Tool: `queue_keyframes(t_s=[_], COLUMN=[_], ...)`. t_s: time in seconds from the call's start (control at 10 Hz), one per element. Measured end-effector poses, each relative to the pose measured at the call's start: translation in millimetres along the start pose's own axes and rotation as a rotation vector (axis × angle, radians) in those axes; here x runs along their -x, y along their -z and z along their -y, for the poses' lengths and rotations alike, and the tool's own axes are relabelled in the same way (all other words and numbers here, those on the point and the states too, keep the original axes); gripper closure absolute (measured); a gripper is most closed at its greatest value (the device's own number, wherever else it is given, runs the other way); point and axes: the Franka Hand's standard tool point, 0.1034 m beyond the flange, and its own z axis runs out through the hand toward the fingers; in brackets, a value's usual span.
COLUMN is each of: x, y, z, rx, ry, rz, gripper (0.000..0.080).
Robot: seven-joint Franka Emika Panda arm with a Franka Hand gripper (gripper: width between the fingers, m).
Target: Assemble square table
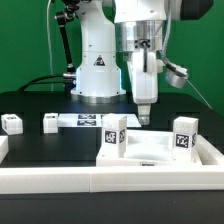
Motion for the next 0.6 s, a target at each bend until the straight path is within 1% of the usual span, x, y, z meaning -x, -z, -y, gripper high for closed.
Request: queue_keyframes(t_s=[0.1, 0.2, 0.5, 0.6], x=[0.5, 1.3, 4.8, 6.3], y=[-1.0, -4.5, -17.9, -22.0], z=[-1.1, -6.5, -24.3, -27.5], rx=[0.001, 0.007, 0.034, 0.041], ry=[0.001, 0.009, 0.033, 0.04], rz=[-0.001, -0.007, -0.025, -0.031], gripper=[0.015, 0.015, 0.015, 0.015])
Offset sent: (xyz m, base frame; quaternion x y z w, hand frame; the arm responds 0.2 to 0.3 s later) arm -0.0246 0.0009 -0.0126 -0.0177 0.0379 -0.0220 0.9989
